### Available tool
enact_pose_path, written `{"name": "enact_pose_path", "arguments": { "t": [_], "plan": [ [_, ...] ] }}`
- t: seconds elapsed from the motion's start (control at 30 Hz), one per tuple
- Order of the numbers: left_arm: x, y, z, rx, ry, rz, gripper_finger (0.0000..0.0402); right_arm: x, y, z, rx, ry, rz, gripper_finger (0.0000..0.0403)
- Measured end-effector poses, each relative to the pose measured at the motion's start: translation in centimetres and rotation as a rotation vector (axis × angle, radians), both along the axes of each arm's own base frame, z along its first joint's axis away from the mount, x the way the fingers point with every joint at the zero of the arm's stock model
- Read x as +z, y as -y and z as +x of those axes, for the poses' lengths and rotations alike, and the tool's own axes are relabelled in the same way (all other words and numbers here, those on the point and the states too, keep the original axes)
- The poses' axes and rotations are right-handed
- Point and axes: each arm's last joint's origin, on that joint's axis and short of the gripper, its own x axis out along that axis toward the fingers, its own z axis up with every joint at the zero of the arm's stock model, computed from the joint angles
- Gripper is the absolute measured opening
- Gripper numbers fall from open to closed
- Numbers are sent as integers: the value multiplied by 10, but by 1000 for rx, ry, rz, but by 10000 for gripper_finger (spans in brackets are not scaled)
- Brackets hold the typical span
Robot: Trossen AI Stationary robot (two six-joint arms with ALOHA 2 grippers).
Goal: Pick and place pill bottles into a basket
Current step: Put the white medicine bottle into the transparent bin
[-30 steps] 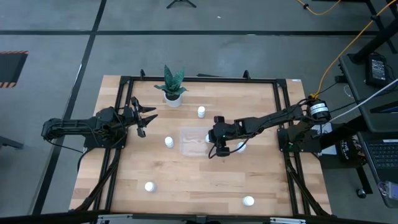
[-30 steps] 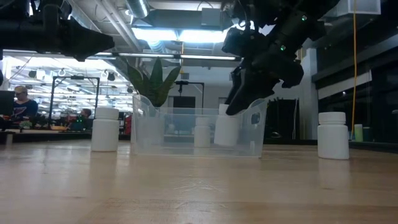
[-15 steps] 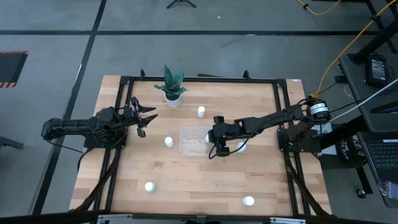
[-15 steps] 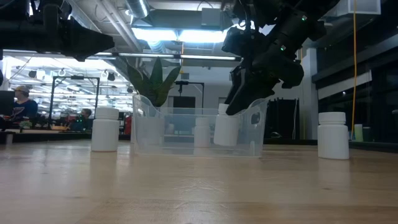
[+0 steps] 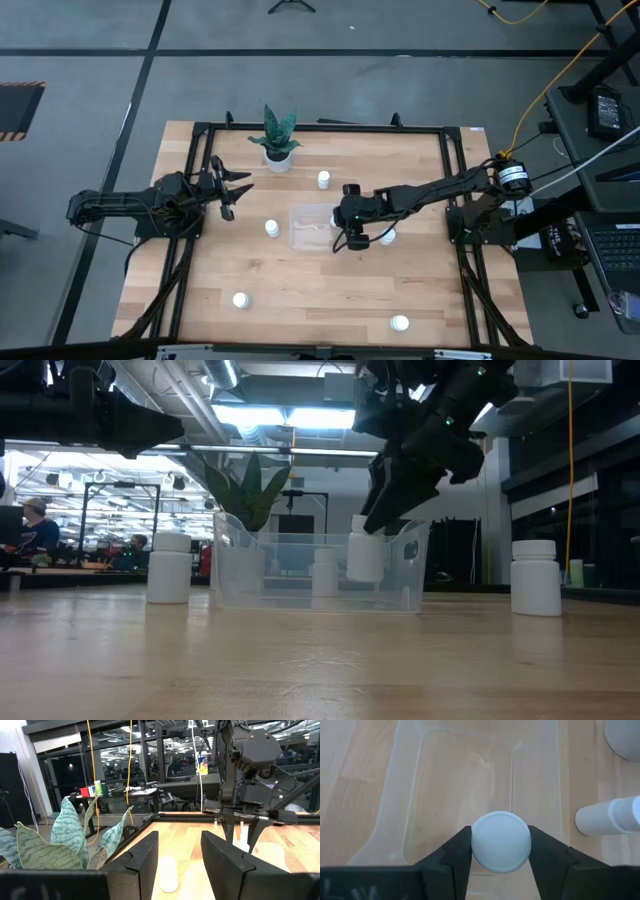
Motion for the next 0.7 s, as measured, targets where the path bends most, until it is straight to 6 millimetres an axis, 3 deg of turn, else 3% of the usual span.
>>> {"name": "enact_pose_path", "arguments": {
  "t": [0.2,0.7],
  "plan": [
    [0,0,0,0,0,0,143,-12,5,3,-28,-43,5,164],
    [0,0,0,-1,-1,0,143,-14,10,2,-61,-57,18,164]
  ]
}}
